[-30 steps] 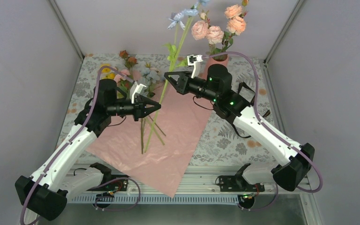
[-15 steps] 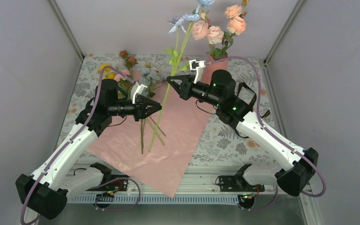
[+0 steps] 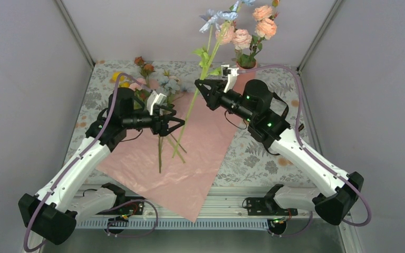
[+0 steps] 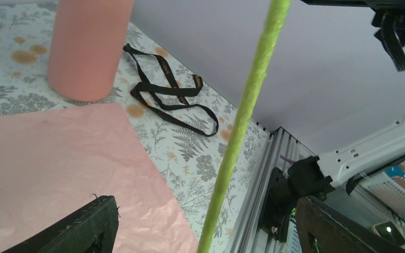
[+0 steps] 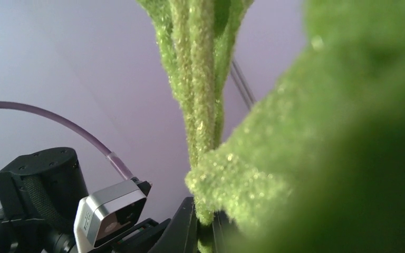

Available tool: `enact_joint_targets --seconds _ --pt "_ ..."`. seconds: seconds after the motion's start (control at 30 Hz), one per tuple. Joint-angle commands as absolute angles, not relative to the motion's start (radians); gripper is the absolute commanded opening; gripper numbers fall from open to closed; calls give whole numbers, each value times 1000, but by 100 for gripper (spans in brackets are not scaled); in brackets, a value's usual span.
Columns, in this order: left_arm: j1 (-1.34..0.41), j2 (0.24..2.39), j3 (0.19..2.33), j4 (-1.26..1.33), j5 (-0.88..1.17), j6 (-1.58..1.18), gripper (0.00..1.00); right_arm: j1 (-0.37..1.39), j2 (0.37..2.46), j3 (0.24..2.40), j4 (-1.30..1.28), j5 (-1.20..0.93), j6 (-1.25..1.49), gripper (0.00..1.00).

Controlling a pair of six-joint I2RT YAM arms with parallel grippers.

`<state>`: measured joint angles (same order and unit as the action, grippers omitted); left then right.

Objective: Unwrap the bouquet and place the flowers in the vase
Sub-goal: Insert the fake flower into the vase.

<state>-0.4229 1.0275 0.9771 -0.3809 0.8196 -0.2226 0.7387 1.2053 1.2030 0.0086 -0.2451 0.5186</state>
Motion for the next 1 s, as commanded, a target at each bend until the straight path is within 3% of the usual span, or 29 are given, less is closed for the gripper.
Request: enact_joint_targets --seconds 0.0,0.17,0.6,0.97 --pt "-423 1011 1016 -403 756 -209 87 746 1168 1206 25 -126 436 4" --pt "-423 991 1032 -418 712 -209 100 746 1154 1214 17 0 356 4" --pt "-423 973 989 -437 439 -210 100 746 1178 1406 -18 268 139 4" --pt "-423 980 934 -426 341 -176 100 745 1258 1593 4 410 -41 4"
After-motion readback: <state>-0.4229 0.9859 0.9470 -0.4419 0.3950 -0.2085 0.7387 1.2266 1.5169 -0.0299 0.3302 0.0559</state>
